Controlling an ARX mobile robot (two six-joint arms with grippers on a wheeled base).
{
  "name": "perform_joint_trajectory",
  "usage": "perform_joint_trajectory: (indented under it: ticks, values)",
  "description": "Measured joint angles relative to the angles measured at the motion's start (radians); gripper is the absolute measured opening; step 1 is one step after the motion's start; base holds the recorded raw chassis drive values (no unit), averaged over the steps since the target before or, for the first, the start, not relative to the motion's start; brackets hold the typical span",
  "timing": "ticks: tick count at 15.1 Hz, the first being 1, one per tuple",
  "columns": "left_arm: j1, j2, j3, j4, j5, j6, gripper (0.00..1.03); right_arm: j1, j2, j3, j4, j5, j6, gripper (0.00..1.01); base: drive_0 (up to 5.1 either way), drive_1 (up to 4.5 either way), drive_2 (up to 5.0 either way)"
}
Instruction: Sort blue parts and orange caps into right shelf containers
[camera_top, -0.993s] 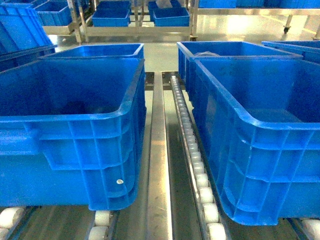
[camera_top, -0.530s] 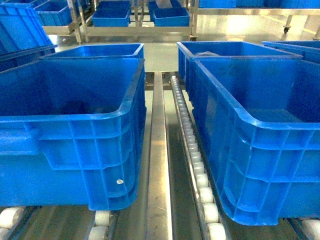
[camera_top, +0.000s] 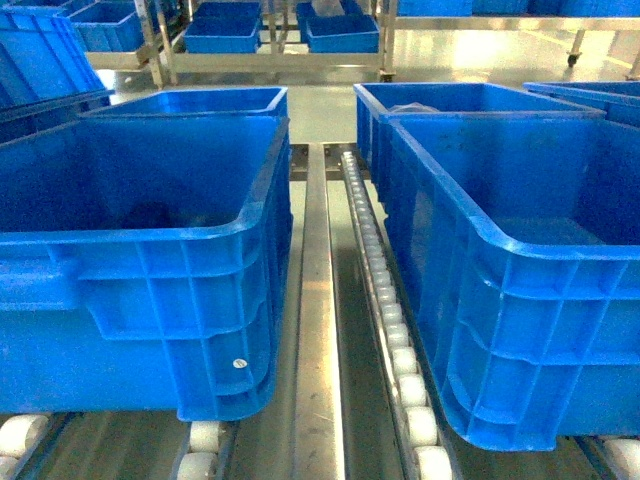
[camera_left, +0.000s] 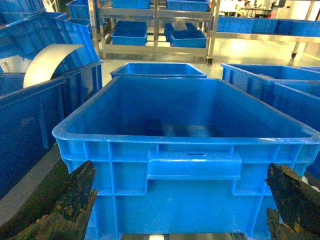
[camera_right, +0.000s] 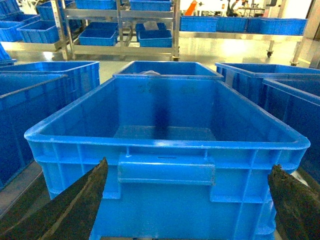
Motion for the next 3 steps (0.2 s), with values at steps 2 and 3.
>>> perform_joint_trajectory:
  ticks: [2,3]
  values:
    - [0.0,0.0,0.0,0.0,0.0,0.0,0.98,0.0,0.0,0.0,0.0,0.0,0.0,0.98,0.0,0.0,0.0]
    - [0.0,0.0,0.0,0.0,0.0,0.0,0.98,0.0,0.0,0.0,0.0,0.0,0.0,0.98,0.0,0.0,0.0]
